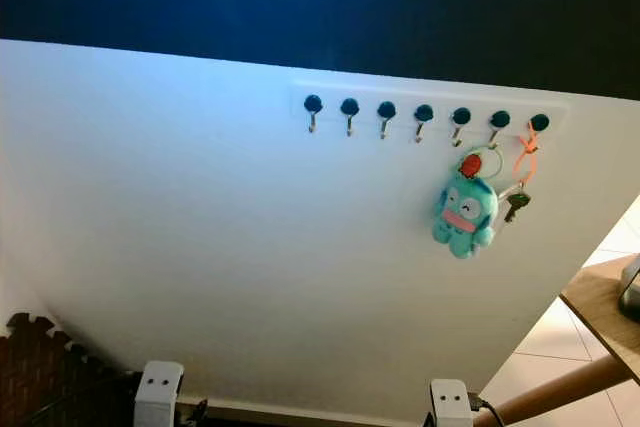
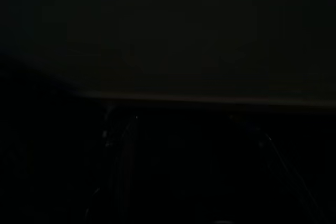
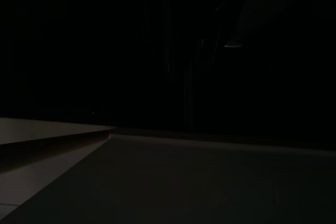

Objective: Hang keys on a hook

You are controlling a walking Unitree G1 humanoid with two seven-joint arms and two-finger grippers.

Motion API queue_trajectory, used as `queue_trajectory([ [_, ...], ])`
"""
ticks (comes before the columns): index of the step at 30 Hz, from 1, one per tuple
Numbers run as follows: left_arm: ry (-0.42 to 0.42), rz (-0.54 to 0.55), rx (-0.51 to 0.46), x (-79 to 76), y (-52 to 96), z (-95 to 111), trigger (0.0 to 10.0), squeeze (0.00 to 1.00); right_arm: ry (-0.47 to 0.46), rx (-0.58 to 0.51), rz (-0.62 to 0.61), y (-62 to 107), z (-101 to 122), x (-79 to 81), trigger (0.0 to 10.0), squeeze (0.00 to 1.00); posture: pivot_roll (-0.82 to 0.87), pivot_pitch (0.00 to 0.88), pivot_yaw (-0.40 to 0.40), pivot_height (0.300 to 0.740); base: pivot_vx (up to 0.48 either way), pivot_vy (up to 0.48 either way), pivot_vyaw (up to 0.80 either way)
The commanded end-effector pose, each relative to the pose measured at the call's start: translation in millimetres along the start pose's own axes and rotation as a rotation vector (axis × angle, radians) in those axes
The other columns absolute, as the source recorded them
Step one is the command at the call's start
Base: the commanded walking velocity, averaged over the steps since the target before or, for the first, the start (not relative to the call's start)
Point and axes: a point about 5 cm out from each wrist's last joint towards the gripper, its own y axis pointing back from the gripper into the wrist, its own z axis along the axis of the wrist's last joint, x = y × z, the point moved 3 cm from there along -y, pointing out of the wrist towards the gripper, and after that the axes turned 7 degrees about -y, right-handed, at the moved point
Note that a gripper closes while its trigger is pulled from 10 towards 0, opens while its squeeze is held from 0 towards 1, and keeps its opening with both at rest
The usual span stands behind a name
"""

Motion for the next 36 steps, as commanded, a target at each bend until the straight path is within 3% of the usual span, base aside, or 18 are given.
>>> queue_trajectory([
  [1,-0.016,-0.023,-0.004,-4.5,-1.4,2,10.0,0.00,-0.023,-0.015,-0.017,0.6,1,-3.4,10.0,0.00,0.08,0.026,-0.039,0.740,0.000,0.000,0.00],
  [10,-0.033,0.001,-0.028,13.6,-1.8,10,10.0,0.00,-0.042,-0.006,-0.018,1.0,-5,7.1,10.0,0.00,0.11,0.037,-0.014,0.740,0.000,0.000,0.00],
  [22,-0.004,-0.009,-0.020,3.0,0.3,3,10.0,0.00,-0.015,-0.015,-0.030,1.5,-3,-1.1,10.0,0.00,0.10,0.048,-0.035,0.740,0.000,0.000,0.00],
  [36,-0.004,-0.004,-0.018,4.9,0.6,3,10.0,0.00,-0.011,-0.020,-0.027,0.6,0,0.6,10.0,0.00,0.09,0.046,-0.034,0.740,-0.301,0.000,0.00],
])
